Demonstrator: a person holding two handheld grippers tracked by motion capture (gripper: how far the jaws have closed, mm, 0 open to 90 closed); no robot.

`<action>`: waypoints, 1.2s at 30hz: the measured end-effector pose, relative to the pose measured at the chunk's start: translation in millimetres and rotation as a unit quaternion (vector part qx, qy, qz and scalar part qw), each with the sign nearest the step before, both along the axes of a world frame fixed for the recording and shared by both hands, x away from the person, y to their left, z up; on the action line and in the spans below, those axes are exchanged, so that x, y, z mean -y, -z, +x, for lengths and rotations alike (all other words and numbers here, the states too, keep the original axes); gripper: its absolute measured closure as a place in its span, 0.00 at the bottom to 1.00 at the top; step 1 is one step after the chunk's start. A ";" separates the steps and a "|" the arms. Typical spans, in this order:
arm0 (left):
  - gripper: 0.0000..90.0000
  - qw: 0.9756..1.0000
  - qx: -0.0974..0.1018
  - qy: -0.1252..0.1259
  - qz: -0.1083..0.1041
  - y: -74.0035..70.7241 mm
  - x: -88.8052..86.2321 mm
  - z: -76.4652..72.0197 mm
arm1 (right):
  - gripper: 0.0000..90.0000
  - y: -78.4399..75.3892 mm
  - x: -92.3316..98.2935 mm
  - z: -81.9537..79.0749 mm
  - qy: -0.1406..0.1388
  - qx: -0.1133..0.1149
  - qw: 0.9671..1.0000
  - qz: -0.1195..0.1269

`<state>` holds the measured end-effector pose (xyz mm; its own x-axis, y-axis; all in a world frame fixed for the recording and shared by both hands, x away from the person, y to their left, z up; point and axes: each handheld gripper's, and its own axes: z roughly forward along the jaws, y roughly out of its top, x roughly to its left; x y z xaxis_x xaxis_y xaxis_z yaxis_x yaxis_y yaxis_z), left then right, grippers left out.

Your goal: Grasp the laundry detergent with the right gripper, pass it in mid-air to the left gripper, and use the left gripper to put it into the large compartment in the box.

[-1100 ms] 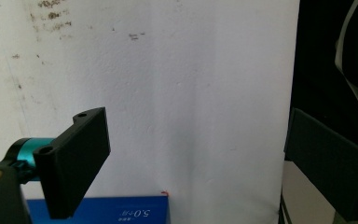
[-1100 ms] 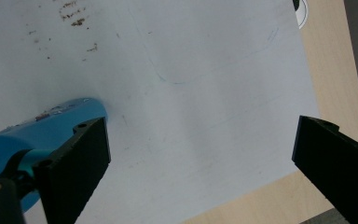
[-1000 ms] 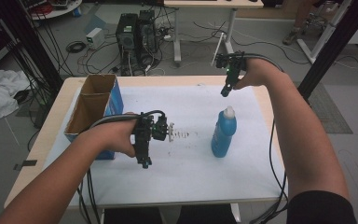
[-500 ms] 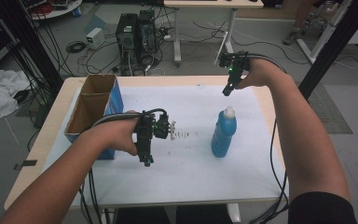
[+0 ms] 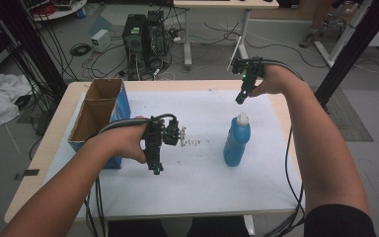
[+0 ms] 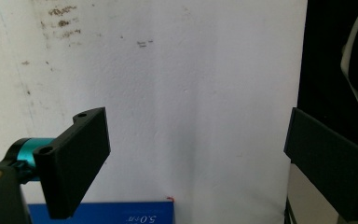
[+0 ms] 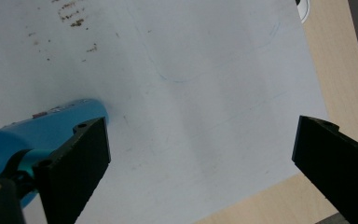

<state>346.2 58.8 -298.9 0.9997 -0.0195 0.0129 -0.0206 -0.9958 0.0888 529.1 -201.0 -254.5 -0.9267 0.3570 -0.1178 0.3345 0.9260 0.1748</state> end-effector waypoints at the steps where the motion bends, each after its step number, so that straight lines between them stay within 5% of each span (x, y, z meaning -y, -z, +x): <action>1: 0.08 1.000 0.000 0.003 0.001 0.5 -0.1 -0.7 | 0.04 -0.9 -0.8 -1.3 0.001 0.000 1.000 0.006; 7: 0.08 1.000 0.004 0.002 0.003 4.5 -1.0 0.2 | 0.04 -7.0 -2.8 -3.7 0.024 -0.006 0.997 0.077; 9: 0.08 1.000 0.006 0.000 -0.001 4.9 -2.3 1.4 | 0.03 -8.6 -5.3 -5.6 0.035 -0.009 0.989 0.142; 13: 0.08 1.000 0.010 0.001 -0.001 5.4 -3.3 1.8 | 0.03 -8.4 -7.8 -7.4 0.034 -0.009 0.985 0.167; 14: 0.08 1.000 0.009 -0.001 -0.003 6.0 -4.2 2.2 | 0.03 -8.2 -10.3 -10.3 0.055 0.011 0.971 0.234; 17: 0.08 1.000 0.012 0.007 -0.014 5.5 -4.0 1.2 | 0.03 -9.8 -1.6 -13.5 0.112 0.045 0.949 0.290; 21: 0.08 1.000 0.016 0.014 -0.019 7.6 -2.0 0.5 | 0.03 -9.5 19.0 -24.9 0.201 0.106 0.917 0.328; 23: 0.08 1.000 0.014 0.016 -0.023 9.3 -0.7 0.3 | 0.03 -6.9 31.3 -32.4 0.227 0.129 0.906 0.333; 24: 0.08 1.000 0.014 0.016 -0.023 9.3 -0.7 0.3 | 0.03 -6.9 31.3 -32.4 0.227 0.129 0.906 0.333; 25: 0.08 0.999 0.013 0.020 -0.024 10.6 0.7 0.1 | 0.03 -3.2 45.5 -40.9 0.255 0.146 0.892 0.344; 26: 0.08 0.999 0.013 0.020 -0.024 10.6 0.7 0.1 | 0.03 -3.2 45.5 -40.9 0.255 0.146 0.892 0.344; 27: 0.08 0.999 0.015 0.022 -0.026 11.6 1.4 -0.7 | 0.03 0.8 61.1 -50.5 0.285 0.166 0.876 0.351; 28: 0.08 0.999 0.015 0.022 -0.026 11.6 1.4 -0.7 | 0.03 3.0 68.6 -55.9 0.296 0.174 0.870 0.355; 31: 0.08 0.999 0.014 0.027 -0.029 11.8 1.4 -2.0 | 0.03 10.7 88.4 -74.0 0.322 0.192 0.850 0.370; 32: 0.08 0.999 0.016 0.028 -0.030 11.6 1.1 -2.6 | 0.03 10.7 88.4 -74.0 0.322 0.192 0.850 0.370; 34: 0.08 0.999 0.016 0.028 -0.033 10.4 0.4 -4.0 | 0.03 18.4 101.6 -95.8 0.334 0.213 0.839 0.374; 35: 0.08 0.999 0.017 0.031 -0.035 9.7 -0.1 -4.7 | 0.03 18.4 101.6 -95.8 0.334 0.213 0.839 0.374; 36: 0.08 0.999 0.018 0.031 -0.036 9.1 -0.6 -5.6 | 0.03 24.4 109.6 -110.6 0.340 0.216 0.832 0.382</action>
